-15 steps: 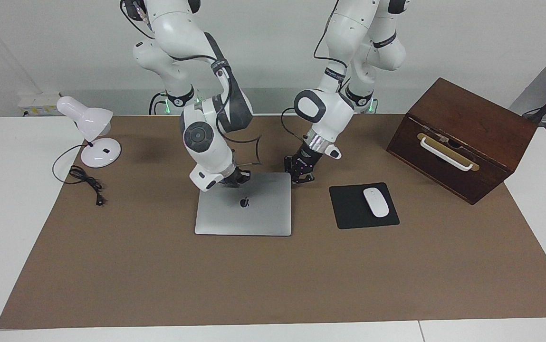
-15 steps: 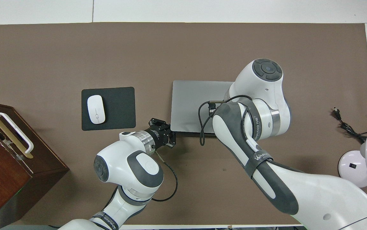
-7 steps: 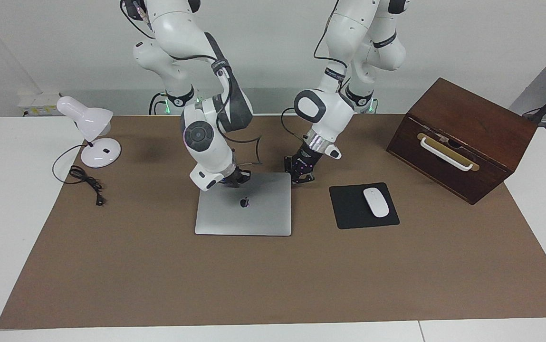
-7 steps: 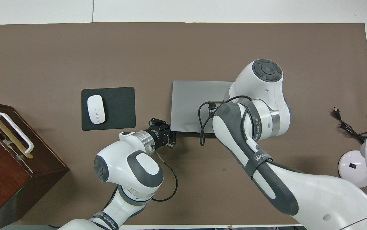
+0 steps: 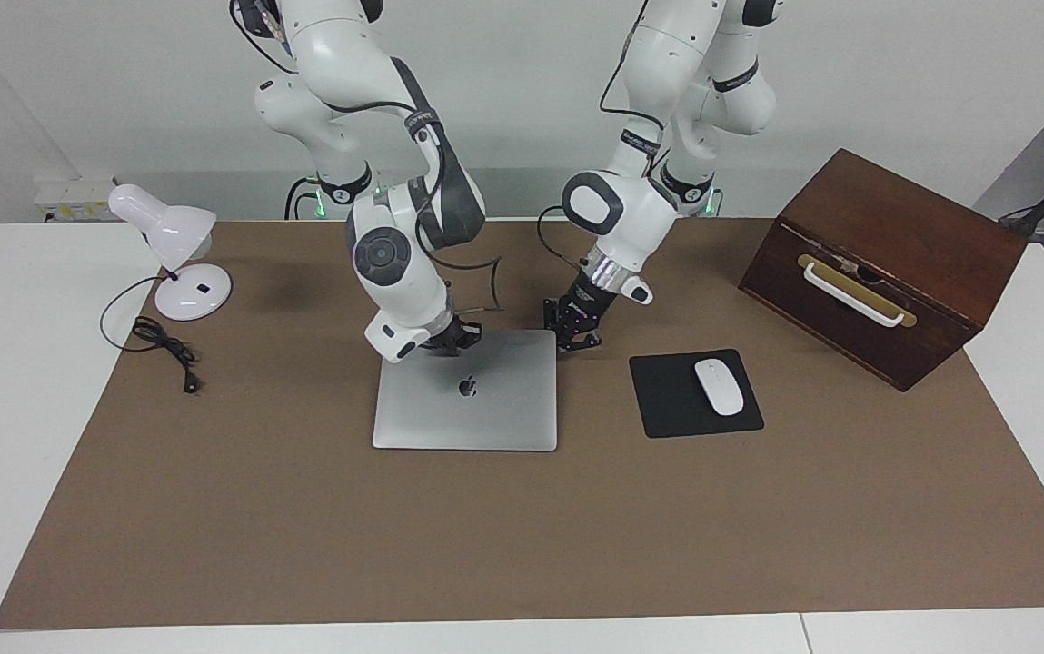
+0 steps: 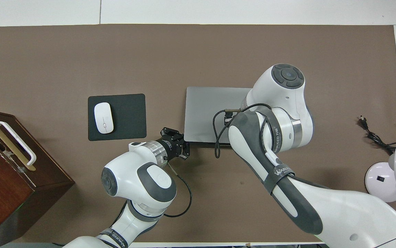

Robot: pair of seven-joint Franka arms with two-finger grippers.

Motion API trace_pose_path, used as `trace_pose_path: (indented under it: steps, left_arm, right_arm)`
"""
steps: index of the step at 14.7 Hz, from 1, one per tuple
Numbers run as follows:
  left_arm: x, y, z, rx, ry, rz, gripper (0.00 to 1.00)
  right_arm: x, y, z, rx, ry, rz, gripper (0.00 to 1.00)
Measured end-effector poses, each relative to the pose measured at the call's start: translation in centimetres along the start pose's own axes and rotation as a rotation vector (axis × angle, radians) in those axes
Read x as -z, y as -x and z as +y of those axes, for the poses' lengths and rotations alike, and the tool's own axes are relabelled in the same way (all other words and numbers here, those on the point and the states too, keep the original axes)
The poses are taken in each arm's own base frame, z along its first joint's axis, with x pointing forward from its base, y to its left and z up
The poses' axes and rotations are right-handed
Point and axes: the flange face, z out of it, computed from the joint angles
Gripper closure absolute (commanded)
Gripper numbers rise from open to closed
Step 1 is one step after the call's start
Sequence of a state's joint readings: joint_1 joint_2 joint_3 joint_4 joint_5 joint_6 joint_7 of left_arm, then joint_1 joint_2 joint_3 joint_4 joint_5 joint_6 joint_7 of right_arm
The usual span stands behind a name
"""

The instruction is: Close laptop with both arms

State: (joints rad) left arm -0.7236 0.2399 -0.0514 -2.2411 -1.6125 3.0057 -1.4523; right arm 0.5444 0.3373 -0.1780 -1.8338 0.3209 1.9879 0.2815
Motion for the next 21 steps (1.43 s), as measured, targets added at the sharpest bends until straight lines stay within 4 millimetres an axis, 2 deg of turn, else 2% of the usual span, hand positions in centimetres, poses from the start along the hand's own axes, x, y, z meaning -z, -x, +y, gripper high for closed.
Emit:
trace_pose_path:
  steps: [21]
  left_arm:
    - [0.1, -0.1, 0.4, 0.014, -0.009, -0.005, 1.00]
  right_arm:
    - [1.4, 0.5, 0.0, 0.004, -0.008, 0.001, 1.00]
